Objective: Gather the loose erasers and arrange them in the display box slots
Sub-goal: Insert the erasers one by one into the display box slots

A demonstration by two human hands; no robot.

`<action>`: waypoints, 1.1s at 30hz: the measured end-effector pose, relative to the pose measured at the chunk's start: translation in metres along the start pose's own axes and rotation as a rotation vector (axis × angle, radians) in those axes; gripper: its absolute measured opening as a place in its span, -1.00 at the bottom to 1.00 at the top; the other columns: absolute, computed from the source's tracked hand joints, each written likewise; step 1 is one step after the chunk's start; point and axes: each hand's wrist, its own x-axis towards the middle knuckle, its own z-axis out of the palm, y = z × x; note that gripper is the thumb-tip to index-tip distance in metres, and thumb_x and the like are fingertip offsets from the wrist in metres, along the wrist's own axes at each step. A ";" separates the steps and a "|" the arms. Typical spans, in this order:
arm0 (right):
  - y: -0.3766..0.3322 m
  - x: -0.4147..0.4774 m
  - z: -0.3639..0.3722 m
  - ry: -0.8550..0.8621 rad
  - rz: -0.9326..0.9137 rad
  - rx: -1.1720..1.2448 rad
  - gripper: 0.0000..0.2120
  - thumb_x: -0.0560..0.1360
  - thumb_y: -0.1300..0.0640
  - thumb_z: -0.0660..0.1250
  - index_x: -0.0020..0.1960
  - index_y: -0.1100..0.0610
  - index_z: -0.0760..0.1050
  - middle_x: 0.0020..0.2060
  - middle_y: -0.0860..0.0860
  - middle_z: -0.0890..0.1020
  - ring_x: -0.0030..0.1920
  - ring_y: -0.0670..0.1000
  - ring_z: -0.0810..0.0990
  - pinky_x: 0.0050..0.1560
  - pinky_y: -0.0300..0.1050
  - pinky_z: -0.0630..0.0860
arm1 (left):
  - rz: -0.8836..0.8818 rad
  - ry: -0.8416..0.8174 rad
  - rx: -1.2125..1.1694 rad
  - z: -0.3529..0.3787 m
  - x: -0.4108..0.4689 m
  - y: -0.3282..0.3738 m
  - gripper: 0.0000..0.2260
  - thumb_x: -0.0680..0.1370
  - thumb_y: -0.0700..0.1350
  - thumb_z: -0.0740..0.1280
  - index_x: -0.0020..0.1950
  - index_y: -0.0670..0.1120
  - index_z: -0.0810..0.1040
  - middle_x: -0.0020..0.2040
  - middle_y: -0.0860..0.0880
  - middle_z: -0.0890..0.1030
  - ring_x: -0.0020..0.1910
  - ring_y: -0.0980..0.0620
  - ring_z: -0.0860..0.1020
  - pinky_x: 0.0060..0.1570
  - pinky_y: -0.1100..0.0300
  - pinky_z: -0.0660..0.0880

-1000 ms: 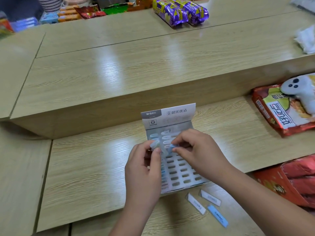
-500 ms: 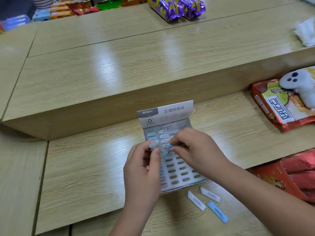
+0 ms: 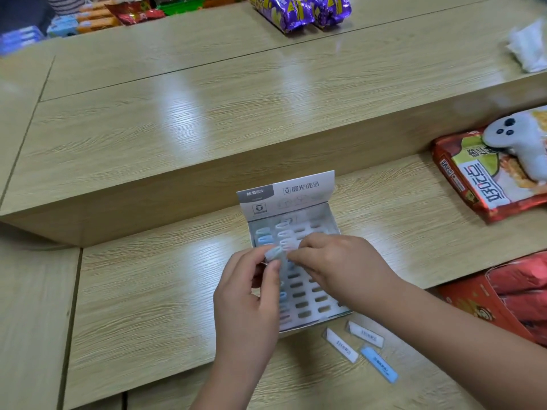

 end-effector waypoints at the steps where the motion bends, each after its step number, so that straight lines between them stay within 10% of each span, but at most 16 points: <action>1: 0.001 0.000 -0.004 0.025 0.011 0.030 -0.78 0.42 0.05 0.43 0.07 -0.07 0.63 -0.18 -0.12 0.62 -0.33 -0.01 0.61 -0.48 -0.10 0.52 | 0.003 -0.003 -0.001 -0.001 0.000 0.000 -0.80 0.57 -0.21 0.36 0.10 0.06 0.63 -0.01 0.17 0.60 -0.03 0.14 0.60 -0.12 0.43 0.47; 9: -0.010 0.001 -0.041 0.133 0.103 0.604 -0.78 0.50 0.07 0.43 0.14 -0.06 0.63 0.00 -0.19 0.60 -0.02 -0.08 0.63 -0.06 -0.18 0.58 | 0.053 -0.104 0.015 0.005 0.005 0.005 -0.78 0.58 -0.23 0.36 0.11 0.05 0.66 -0.02 0.18 0.60 -0.08 0.17 0.57 -0.16 0.44 0.40; 22: -0.001 -0.003 -0.009 0.068 0.208 0.457 -0.92 0.47 0.08 0.45 -0.04 -0.03 0.61 -0.17 -0.20 0.62 -0.12 -0.16 0.59 -0.12 -0.23 0.52 | -0.136 0.033 0.072 -0.004 0.005 -0.020 -0.78 0.54 -0.17 0.43 0.14 0.07 0.63 0.05 0.18 0.47 -0.17 0.18 0.50 -0.17 0.47 0.42; 33: 0.003 -0.007 -0.001 -0.038 -0.075 -0.008 -0.91 0.43 0.16 0.43 -0.07 0.06 0.57 -0.21 -0.05 0.59 -0.29 0.06 0.58 -0.44 -0.06 0.51 | -0.159 -0.040 0.066 -0.001 0.004 -0.027 -0.80 0.56 -0.14 0.41 0.12 0.11 0.64 0.05 0.21 0.44 -0.09 0.26 0.51 -0.14 0.42 0.45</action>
